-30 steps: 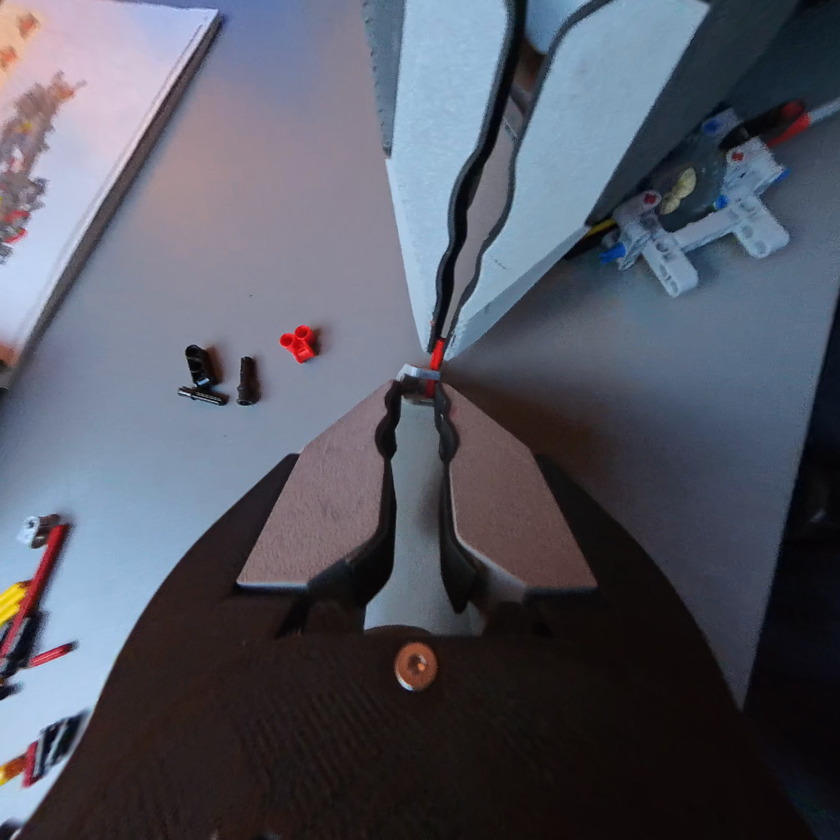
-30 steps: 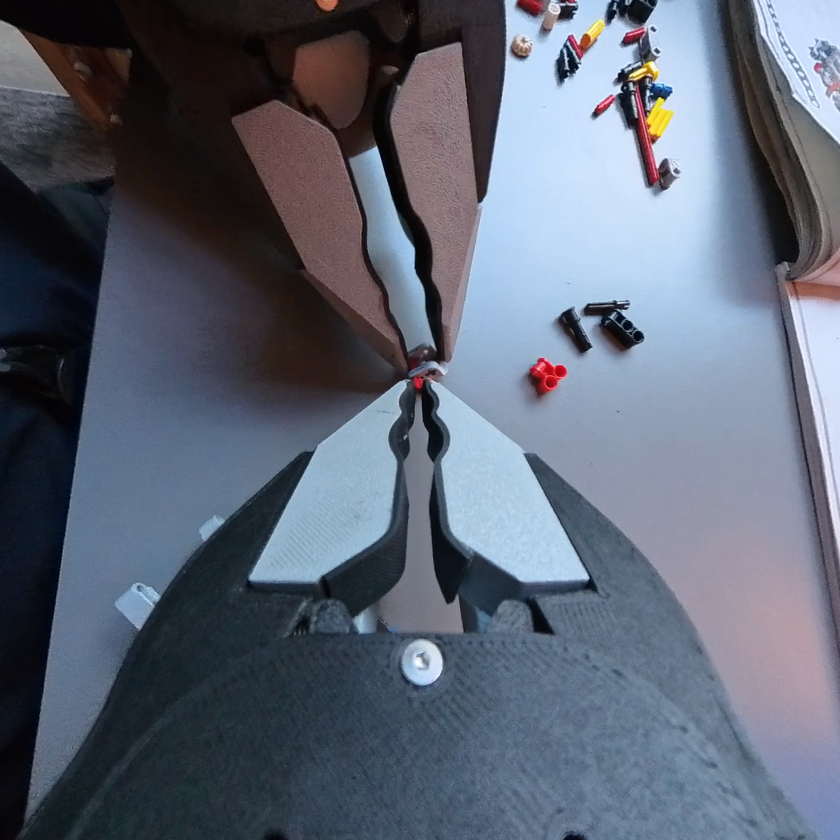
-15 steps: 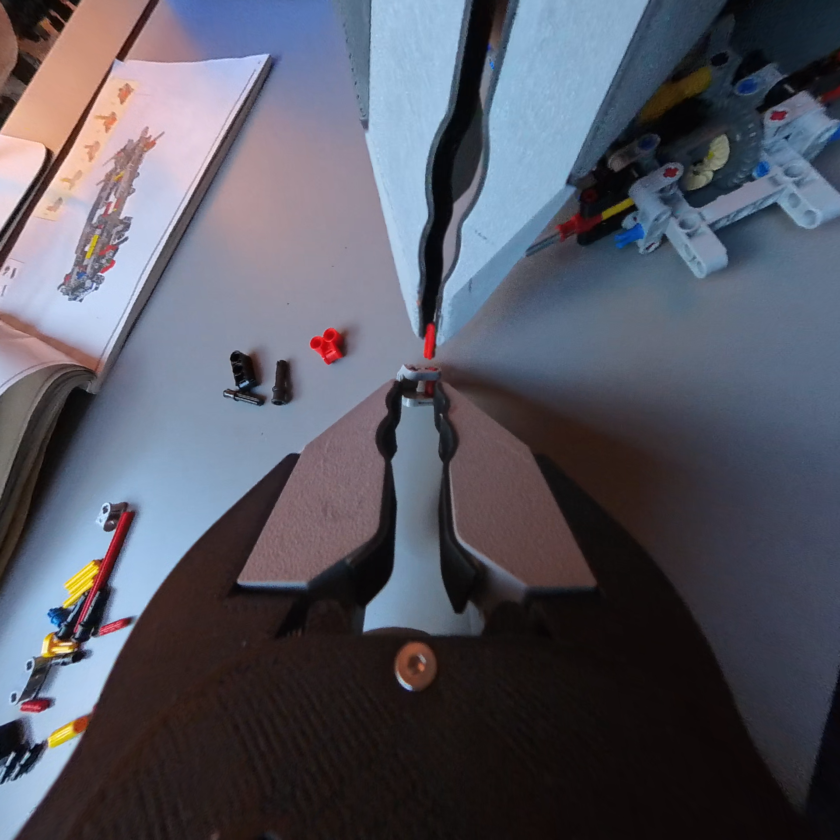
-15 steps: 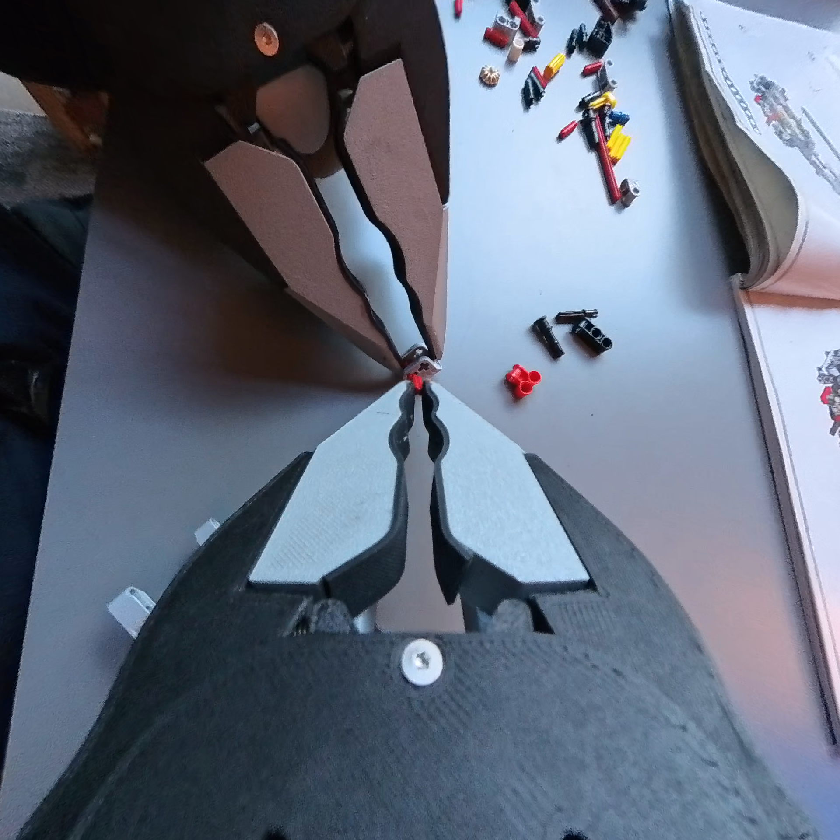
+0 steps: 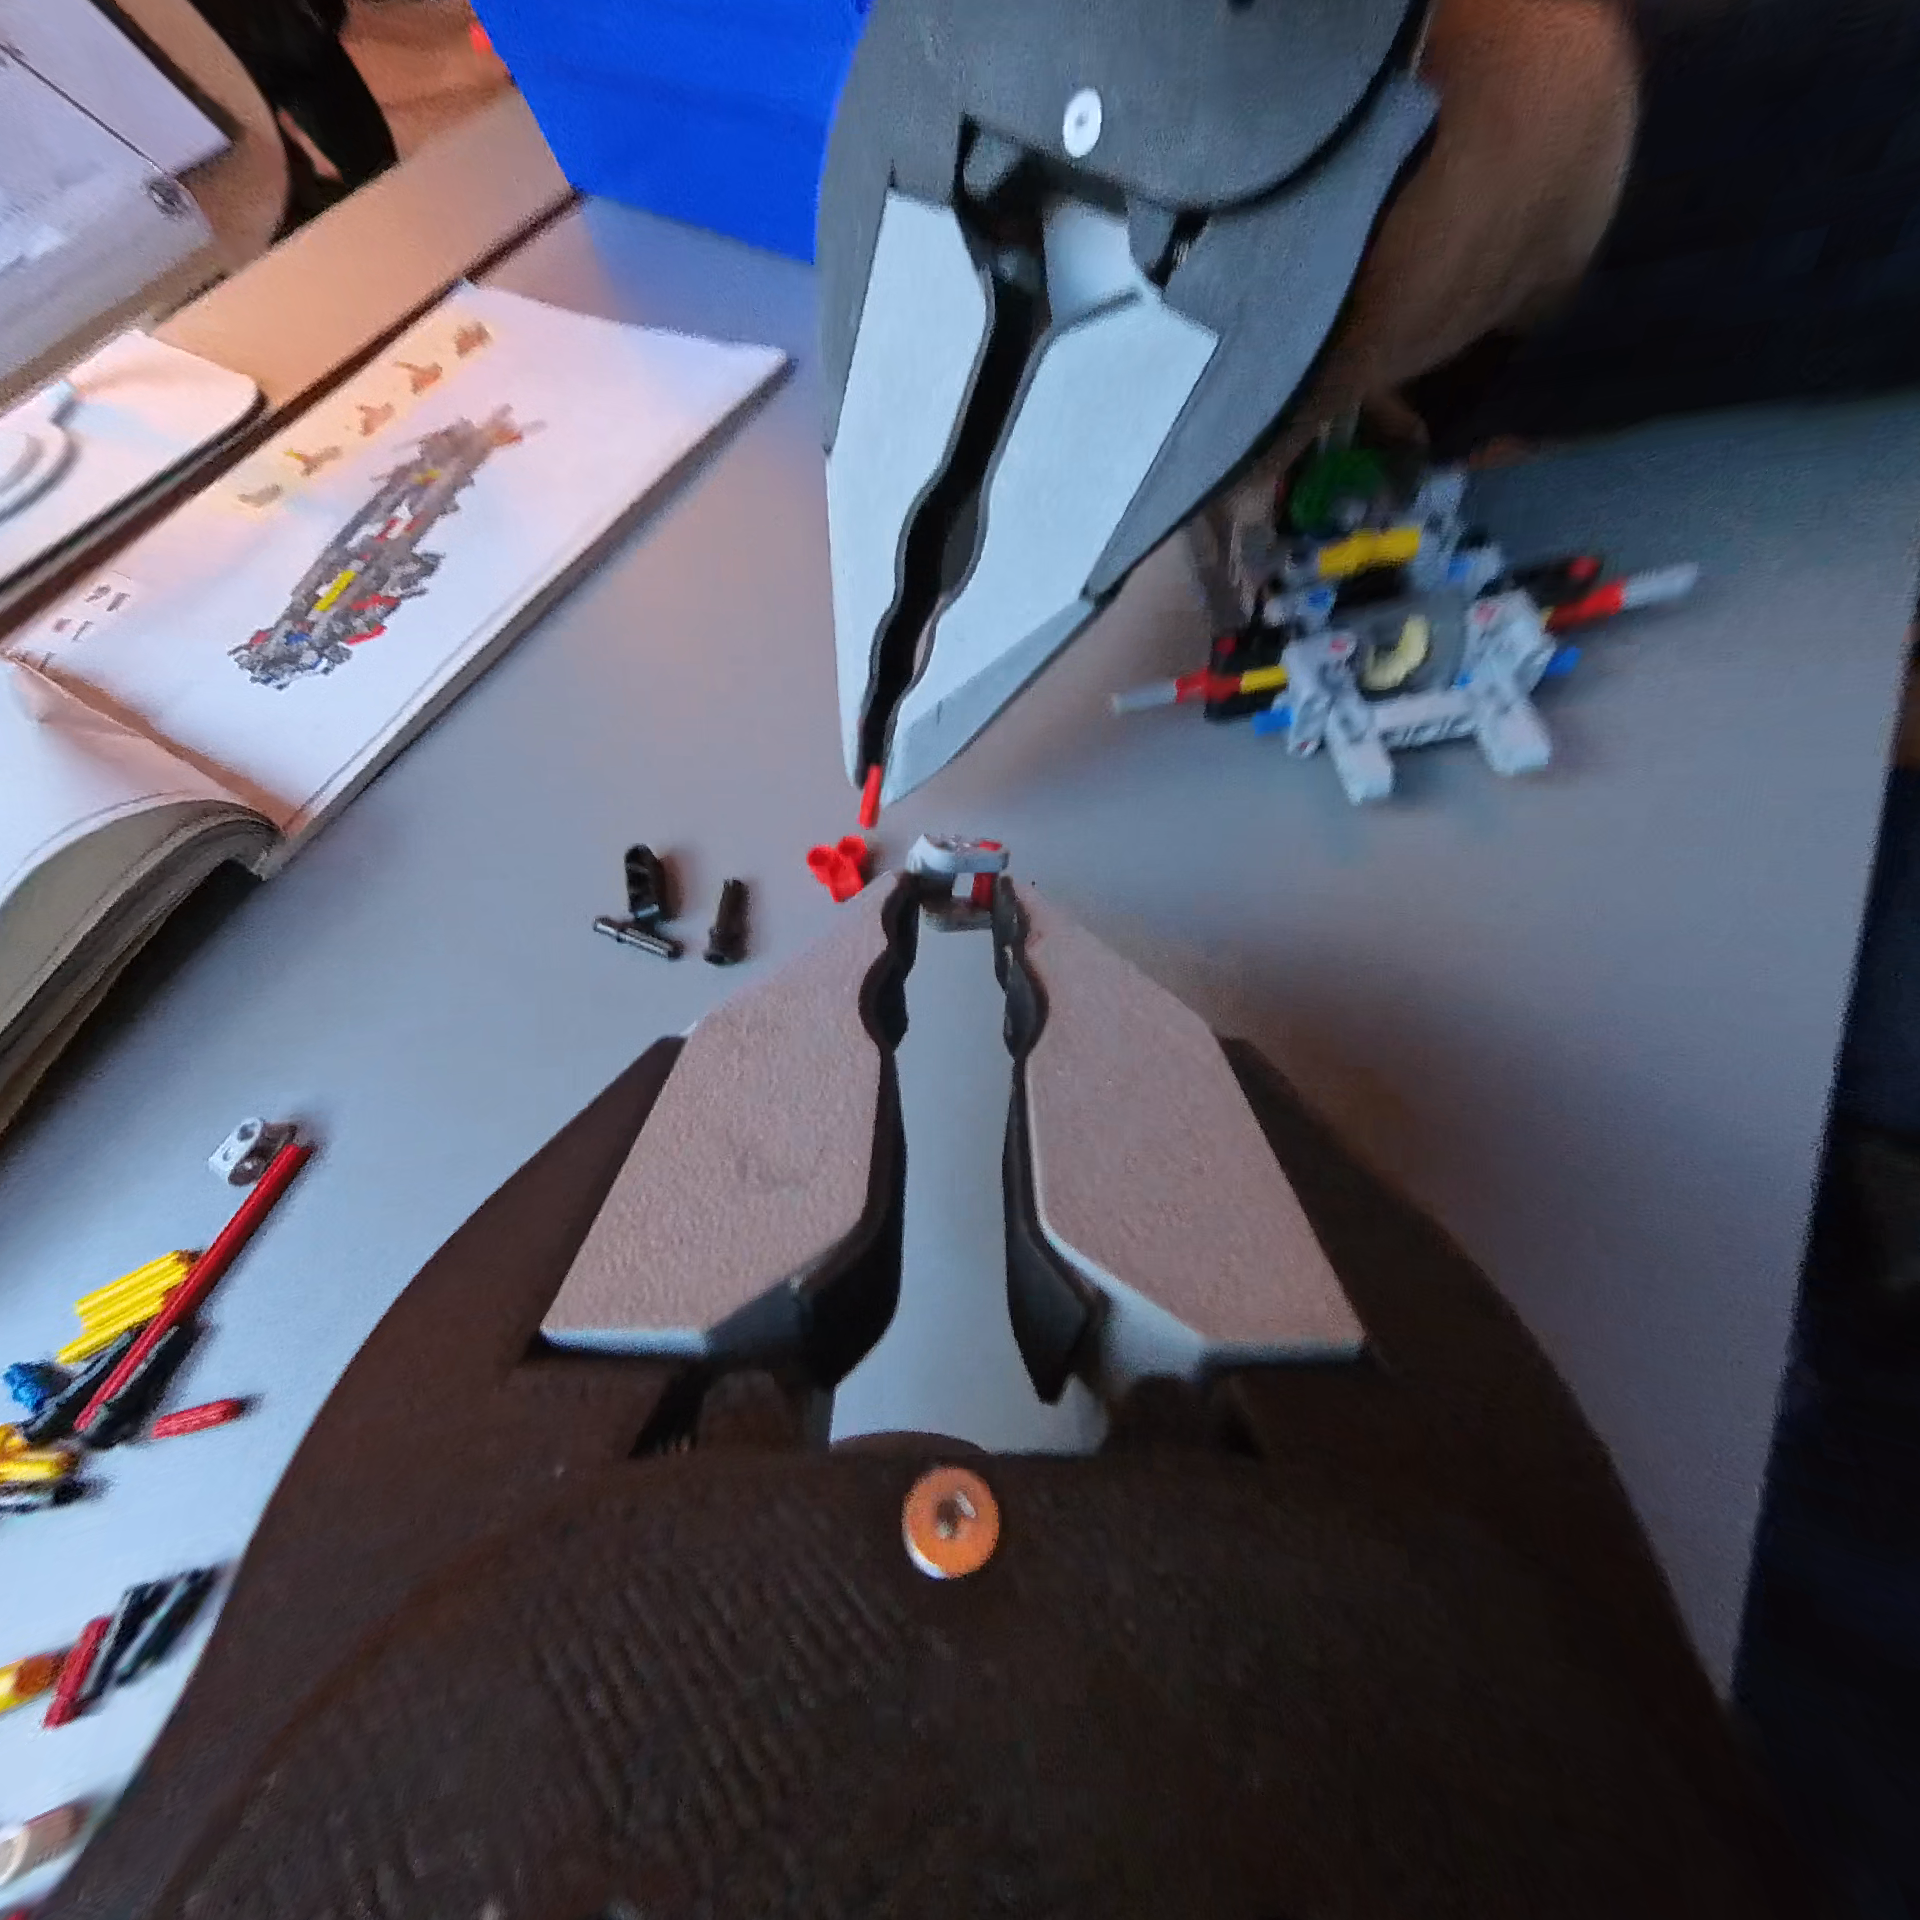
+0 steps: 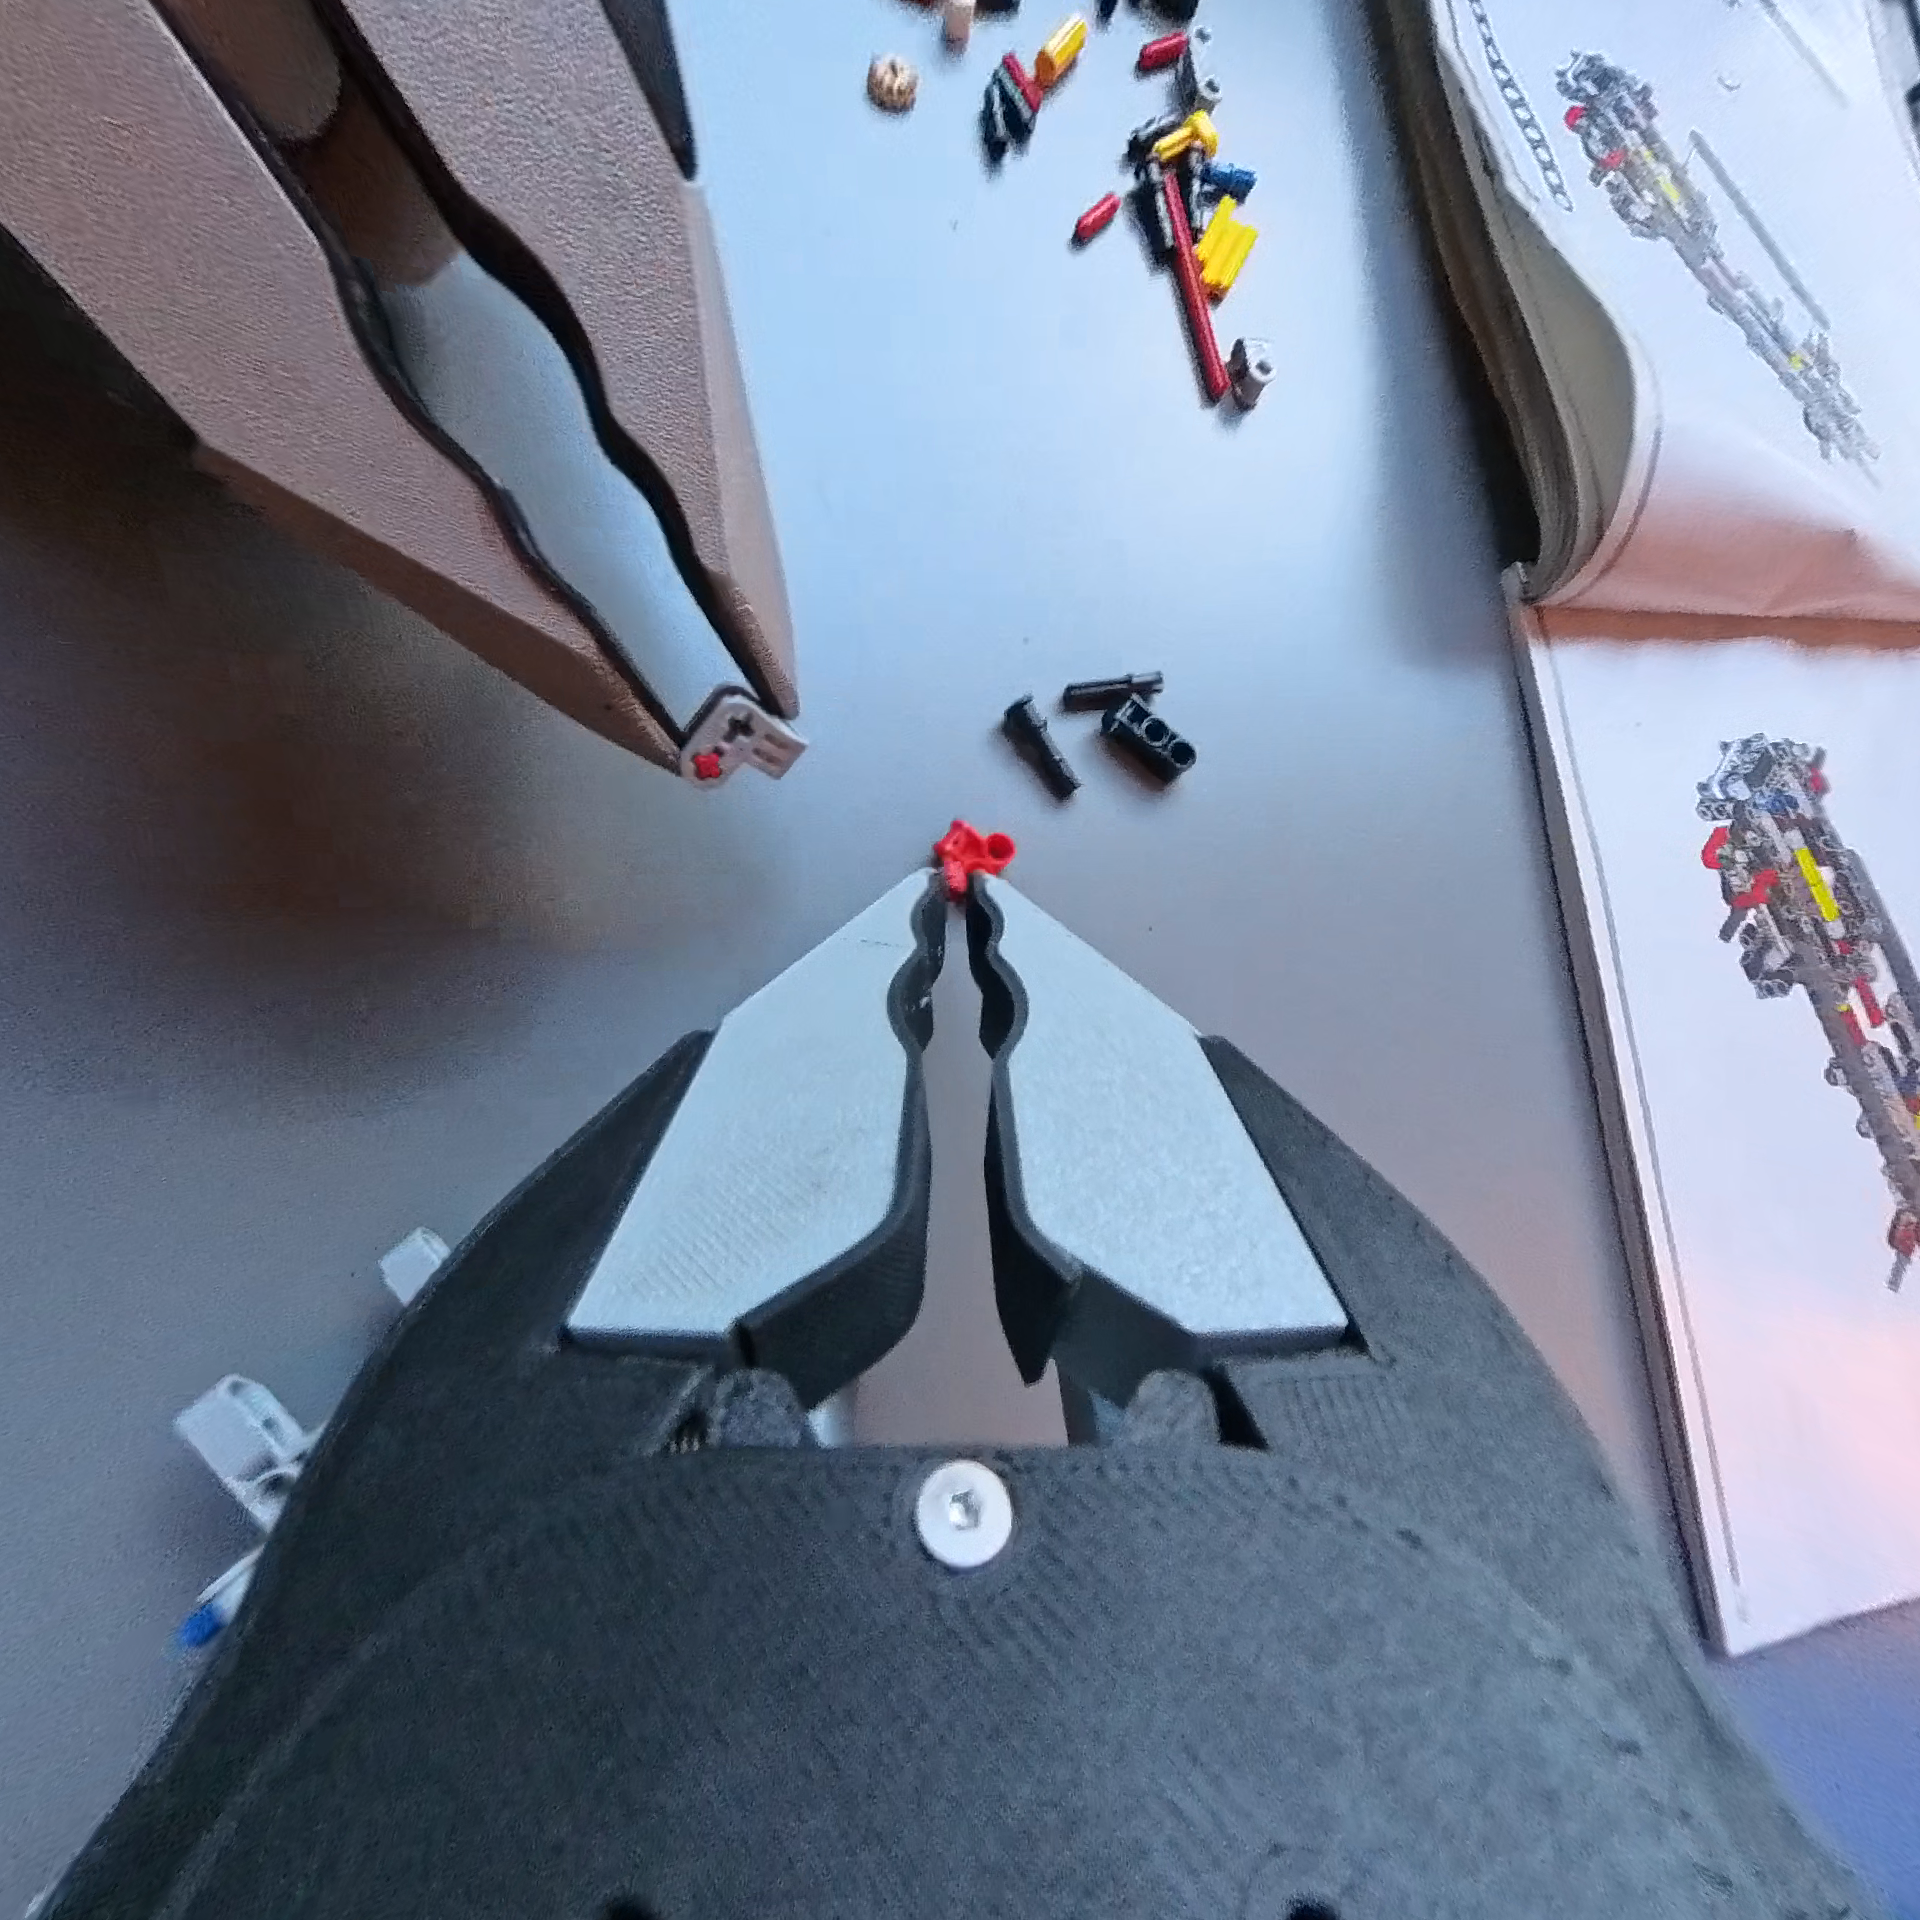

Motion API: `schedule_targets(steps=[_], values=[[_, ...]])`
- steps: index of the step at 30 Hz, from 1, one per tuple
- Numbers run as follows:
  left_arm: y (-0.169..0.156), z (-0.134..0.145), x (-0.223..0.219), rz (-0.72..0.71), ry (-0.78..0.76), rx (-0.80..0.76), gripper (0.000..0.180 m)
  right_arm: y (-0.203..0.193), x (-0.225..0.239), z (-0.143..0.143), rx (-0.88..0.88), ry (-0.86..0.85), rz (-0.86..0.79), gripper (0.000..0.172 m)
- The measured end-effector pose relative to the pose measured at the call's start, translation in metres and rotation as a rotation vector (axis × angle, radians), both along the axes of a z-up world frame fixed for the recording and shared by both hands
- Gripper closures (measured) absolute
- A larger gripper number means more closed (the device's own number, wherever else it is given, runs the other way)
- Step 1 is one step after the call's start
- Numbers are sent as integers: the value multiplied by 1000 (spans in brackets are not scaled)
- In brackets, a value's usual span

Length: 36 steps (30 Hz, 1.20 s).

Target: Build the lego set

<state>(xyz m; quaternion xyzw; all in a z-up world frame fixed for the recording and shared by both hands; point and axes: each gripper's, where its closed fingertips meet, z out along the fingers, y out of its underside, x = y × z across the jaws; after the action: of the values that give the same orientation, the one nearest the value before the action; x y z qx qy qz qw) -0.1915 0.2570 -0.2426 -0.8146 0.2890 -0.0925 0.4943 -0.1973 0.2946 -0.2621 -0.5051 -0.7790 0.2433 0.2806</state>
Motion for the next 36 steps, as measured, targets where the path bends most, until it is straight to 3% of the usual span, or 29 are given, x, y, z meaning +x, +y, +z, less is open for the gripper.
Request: schedule_targets(steps=[4,8,16,20,22,24,27,35,36], values=[[-2,6,2,7,-177,-75,168,-12,5,-5,-147,-102,34,171],[-8,-1,1,58,-295,-159,168,-18,8,-20,-122,-162,57,171],[-19,15,6,54,-527,-188,168,-26,5,4,40,8,112,170],[-23,15,14,-24,-539,-195,168,-43,10,29,186,194,217,170],[-21,18,12,-46,-526,-169,168,-45,14,31,202,223,218,150],[-19,17,9,-61,-522,-177,168,-48,18,30,187,236,231,144],[-14,19,5,-81,-534,-174,168,-48,19,25,194,227,240,161],[-3,19,-2,-86,-549,-177,168,-25,10,-13,199,64,147,161],[-2,18,-3,-81,-556,-184,169,-26,12,-17,192,42,155,167]])
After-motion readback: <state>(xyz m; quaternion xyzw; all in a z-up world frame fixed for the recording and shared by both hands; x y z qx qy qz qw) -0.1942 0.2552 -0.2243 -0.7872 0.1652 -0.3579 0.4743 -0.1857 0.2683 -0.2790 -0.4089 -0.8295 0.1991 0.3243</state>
